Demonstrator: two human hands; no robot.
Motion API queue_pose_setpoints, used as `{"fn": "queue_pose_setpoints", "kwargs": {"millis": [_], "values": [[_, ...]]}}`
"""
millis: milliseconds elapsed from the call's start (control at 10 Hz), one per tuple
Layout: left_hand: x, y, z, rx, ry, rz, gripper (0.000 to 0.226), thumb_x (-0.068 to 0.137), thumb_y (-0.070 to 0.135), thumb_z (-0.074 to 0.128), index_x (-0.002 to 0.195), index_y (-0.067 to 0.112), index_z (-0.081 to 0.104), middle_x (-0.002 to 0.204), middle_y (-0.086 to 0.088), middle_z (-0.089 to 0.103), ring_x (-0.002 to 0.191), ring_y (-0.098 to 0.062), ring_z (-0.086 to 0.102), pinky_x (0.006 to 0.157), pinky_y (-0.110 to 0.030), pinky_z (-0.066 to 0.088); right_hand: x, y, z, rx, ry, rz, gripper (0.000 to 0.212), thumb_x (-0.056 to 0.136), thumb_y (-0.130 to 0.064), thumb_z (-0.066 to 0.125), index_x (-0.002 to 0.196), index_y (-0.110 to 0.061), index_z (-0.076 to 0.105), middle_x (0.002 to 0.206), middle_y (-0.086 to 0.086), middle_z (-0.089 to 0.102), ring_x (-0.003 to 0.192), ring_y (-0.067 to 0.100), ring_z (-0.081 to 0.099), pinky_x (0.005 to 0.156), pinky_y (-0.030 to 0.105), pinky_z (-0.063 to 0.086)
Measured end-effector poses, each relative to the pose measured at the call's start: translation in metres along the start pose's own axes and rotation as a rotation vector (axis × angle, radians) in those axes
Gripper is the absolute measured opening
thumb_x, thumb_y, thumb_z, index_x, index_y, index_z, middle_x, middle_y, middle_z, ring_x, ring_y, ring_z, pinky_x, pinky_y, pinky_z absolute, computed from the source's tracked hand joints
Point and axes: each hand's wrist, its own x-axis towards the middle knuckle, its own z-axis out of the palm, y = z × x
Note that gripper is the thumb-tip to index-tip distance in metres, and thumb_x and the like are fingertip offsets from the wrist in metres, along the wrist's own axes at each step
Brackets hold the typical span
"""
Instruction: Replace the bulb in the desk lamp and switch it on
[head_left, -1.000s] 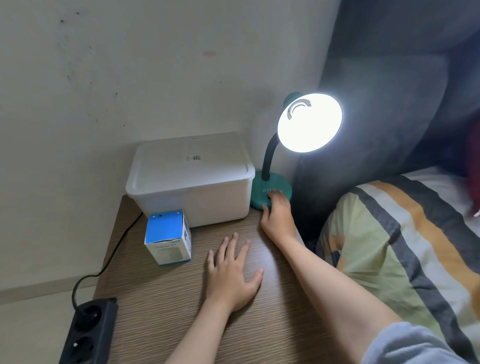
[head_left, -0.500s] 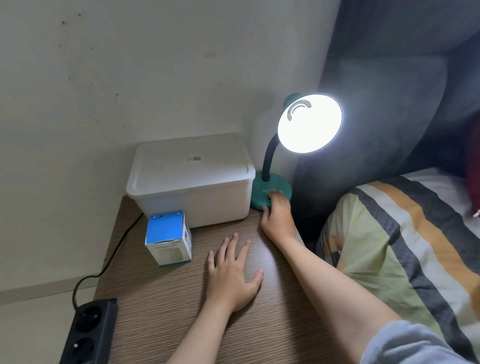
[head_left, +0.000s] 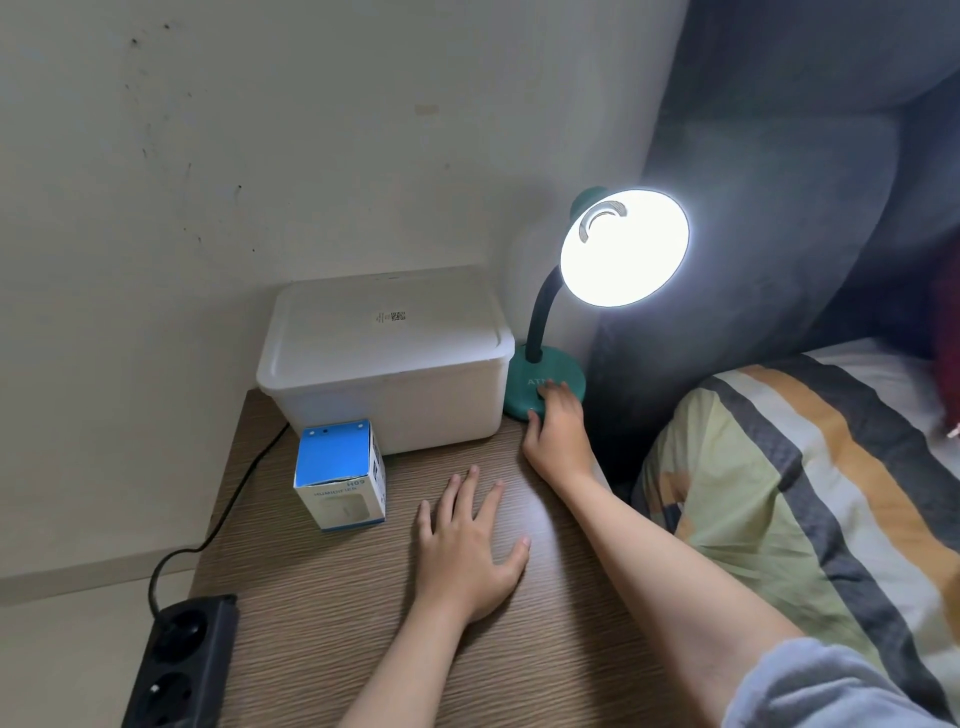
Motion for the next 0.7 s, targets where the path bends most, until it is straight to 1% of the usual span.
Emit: {"fn": "queue_pose_setpoints", "kwargs": {"millis": [200, 400, 500, 600, 700], "values": [[0.0, 0.001, -0.001, -0.005, -0.003, 0.002, 0.07, 0.081, 0.065, 0.032, 0.143, 0.04, 0.012, 0.158, 0.006, 0.0, 0.144, -0.015, -0.004, 0.117, -0.049, 0.001, 0.0, -0.002, -0.001, -0.018, -0.001, -0.006, 0.043, 0.089, -0.01, 0.05, 0.131, -0.001, 0.046, 0.138, 0.016, 0.049, 0.137, 0.029, 0.032, 0.112, 0.026, 0.017], [-0.001, -0.002, -0.003, -0.042, -0.004, 0.037, 0.068, 0.082, 0.066, 0.031, 0.142, 0.039, 0.013, 0.158, 0.007, 0.0, 0.144, -0.015, -0.006, 0.116, -0.05, -0.002, 0.004, -0.004, 0.001, -0.136, -0.032, -0.009, 0.046, 0.089, -0.014, 0.048, 0.134, -0.005, 0.043, 0.14, 0.013, 0.041, 0.136, 0.027, 0.029, 0.113, 0.033, 0.024], [0.001, -0.002, -0.003, -0.042, 0.007, 0.03, 0.068, 0.082, 0.065, 0.032, 0.142, 0.039, 0.015, 0.158, 0.007, 0.002, 0.144, -0.015, -0.004, 0.116, -0.049, -0.001, 0.003, -0.004, 0.003, -0.115, -0.052, -0.011, 0.049, 0.09, -0.013, 0.046, 0.138, -0.007, 0.039, 0.145, 0.011, 0.039, 0.14, 0.026, 0.024, 0.116, 0.032, 0.017], [-0.002, -0.001, -0.004, -0.036, 0.012, 0.033, 0.068, 0.082, 0.065, 0.033, 0.142, 0.039, 0.017, 0.158, 0.006, 0.004, 0.144, -0.016, -0.002, 0.115, -0.049, 0.0, 0.002, -0.01, -0.006, -0.056, -0.035, 0.025, 0.057, 0.09, -0.013, 0.046, 0.144, -0.013, 0.028, 0.154, 0.009, 0.026, 0.145, 0.024, 0.016, 0.115, 0.03, 0.013], [0.002, -0.002, -0.005, -0.06, -0.015, 0.04, 0.069, 0.08, 0.066, 0.037, 0.141, 0.039, 0.02, 0.157, 0.007, 0.005, 0.144, -0.016, -0.001, 0.115, -0.05, 0.0, -0.011, -0.013, -0.007, 0.018, 0.067, 0.05, 0.056, 0.091, -0.017, 0.047, 0.144, -0.014, 0.029, 0.154, 0.008, 0.026, 0.145, 0.022, 0.018, 0.118, 0.037, 0.019]]}}
